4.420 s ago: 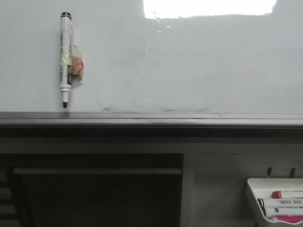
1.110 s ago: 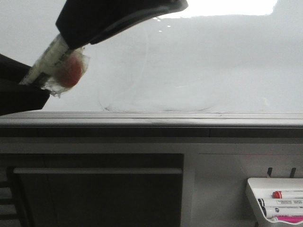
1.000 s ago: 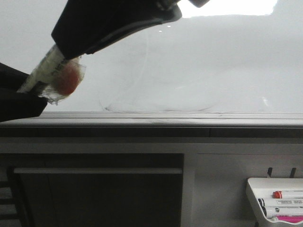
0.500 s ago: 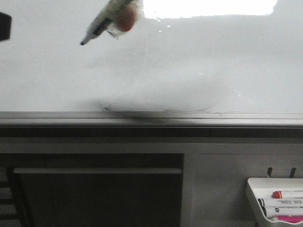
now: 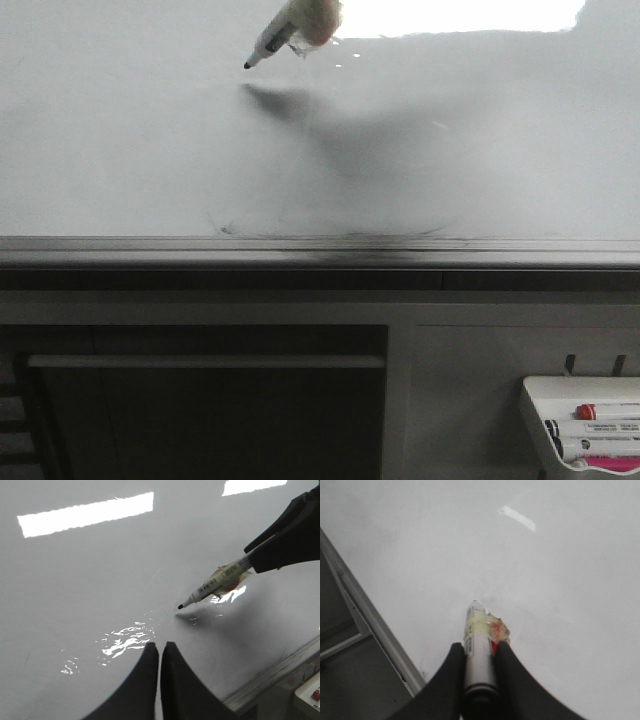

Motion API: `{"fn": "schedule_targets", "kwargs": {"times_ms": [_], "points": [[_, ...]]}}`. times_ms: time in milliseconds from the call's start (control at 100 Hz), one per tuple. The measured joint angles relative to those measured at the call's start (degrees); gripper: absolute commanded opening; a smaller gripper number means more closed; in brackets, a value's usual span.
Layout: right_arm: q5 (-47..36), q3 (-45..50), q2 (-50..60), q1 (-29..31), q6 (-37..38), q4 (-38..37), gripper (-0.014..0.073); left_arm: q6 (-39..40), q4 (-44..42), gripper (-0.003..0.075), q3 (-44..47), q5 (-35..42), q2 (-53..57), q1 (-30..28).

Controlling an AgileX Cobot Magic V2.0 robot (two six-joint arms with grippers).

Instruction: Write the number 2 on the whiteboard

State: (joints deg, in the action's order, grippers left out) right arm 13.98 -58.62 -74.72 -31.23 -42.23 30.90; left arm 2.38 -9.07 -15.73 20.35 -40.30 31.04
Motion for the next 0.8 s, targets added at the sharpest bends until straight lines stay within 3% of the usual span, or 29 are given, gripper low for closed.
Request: {"fn": "schedule_targets", "kwargs": {"times_ms": [440,600,800], "points": [[8.56,-1.91,1.95,6.68,0.80,-2.32,-0.0049,0.00,1.48,-0.0019,0.00,0.55,0.03,0.00],[10.07,2.46,2.96,6.23,2.36,-2.84,-0.0049,0.00,1.61,-0.0019,0.00,0.55,0.03,0.00],[7.74,4.02,-0.79,0.97,2.88,-2.84,-0.0050,0.00,1.74,-0.0019,0.00,0.55,0.03,0.00]]}}
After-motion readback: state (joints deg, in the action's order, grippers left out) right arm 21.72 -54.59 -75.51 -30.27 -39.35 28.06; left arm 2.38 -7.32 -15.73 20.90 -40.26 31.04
